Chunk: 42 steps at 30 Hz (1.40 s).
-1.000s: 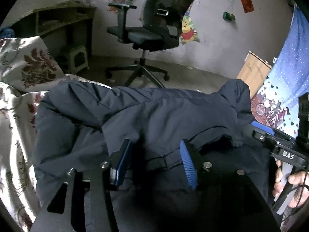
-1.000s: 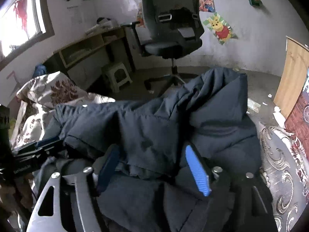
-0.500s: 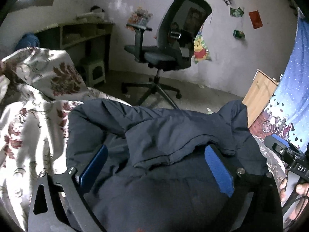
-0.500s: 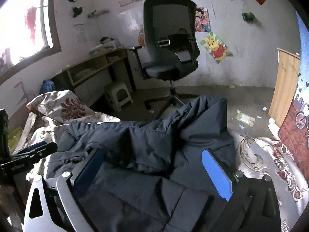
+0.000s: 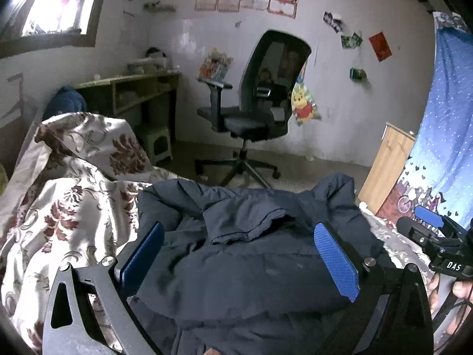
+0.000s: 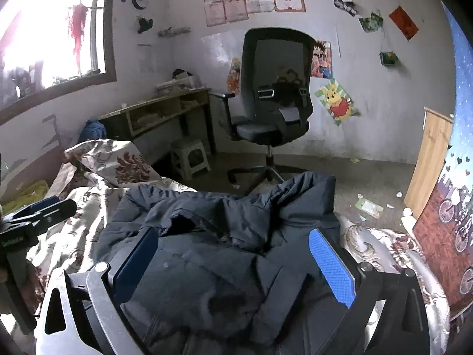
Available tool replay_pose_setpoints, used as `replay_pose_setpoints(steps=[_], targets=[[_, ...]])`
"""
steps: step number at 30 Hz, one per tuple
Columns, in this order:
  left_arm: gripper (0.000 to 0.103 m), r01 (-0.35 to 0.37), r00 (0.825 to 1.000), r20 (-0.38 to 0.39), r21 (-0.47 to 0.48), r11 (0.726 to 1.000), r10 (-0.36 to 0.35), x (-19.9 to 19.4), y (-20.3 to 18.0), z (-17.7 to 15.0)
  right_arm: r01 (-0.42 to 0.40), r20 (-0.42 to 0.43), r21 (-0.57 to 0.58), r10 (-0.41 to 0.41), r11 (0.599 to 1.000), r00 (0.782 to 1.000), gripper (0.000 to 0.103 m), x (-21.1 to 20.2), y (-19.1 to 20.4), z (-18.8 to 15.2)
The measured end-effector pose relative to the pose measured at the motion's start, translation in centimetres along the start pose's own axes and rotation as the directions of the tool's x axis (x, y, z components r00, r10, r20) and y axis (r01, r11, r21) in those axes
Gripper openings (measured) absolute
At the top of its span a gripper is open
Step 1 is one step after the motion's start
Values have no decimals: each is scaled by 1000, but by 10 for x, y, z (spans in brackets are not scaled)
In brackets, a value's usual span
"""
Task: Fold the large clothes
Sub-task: 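Move both open grippers back over the jacket toward its hem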
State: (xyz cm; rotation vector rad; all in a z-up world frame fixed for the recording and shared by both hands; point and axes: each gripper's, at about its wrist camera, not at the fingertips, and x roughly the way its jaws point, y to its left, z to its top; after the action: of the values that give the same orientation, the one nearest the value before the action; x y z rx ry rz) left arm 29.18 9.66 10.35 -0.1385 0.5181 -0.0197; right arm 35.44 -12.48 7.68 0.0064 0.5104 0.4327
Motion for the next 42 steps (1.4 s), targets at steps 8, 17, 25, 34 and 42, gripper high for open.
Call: replay_pose_setpoints(steps=[8, 17, 25, 34, 42], targets=[[101, 15, 999, 32, 48, 999, -16, -56, -18, -14, 4, 41, -37, -2, 999, 999, 103, -57, 11, -9], [101, -8, 997, 76, 95, 995, 1, -111, -38, -41, 26, 60, -53, -22, 998, 998, 103, -112, 16, -31], [101, -6, 998, 61, 134, 991, -2, -145, -40, -69, 86, 60, -116, -79, 990, 995, 103, -153, 28, -59], [101, -1, 999, 44, 170, 985, -7, -165, -43, -109, 86, 15, -128, -85, 988, 996, 103, -174, 32, -99], [101, -14, 999, -40, 218, 976, 23, -161, -49, -150, 75, -43, -176, -83, 982, 996, 103, -183, 31, -135]])
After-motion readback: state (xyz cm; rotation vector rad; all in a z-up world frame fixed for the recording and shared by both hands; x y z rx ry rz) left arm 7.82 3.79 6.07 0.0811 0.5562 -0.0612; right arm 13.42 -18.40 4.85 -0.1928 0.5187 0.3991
